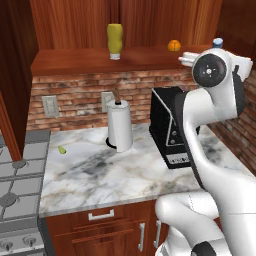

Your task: Pick the mustard and condiment bottle from the counter and place them in the cabinet.

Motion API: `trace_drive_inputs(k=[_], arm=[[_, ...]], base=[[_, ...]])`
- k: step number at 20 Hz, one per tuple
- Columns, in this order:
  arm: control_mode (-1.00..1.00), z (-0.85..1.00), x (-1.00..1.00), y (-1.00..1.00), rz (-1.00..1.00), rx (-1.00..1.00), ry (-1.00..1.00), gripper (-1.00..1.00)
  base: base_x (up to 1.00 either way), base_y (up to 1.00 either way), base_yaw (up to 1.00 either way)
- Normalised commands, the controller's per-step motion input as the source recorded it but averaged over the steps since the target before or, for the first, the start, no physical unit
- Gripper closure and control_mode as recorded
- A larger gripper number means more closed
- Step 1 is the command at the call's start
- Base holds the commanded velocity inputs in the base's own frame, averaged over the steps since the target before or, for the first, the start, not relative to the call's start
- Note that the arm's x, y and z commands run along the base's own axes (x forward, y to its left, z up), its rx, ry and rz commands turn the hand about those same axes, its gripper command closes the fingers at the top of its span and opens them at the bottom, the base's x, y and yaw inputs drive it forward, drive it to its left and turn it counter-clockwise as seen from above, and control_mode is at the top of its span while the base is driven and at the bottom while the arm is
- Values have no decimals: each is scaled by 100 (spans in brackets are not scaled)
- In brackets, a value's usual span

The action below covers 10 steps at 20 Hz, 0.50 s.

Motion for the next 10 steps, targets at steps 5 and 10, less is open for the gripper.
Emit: trace_drive_inputs(k=[5, 10], arm=[[-100, 3, 24, -21, 0, 0, 0, 100], [-100, 0, 38, -21, 0, 0, 0, 100]], base=[[0, 0, 0], [0, 0, 0]])
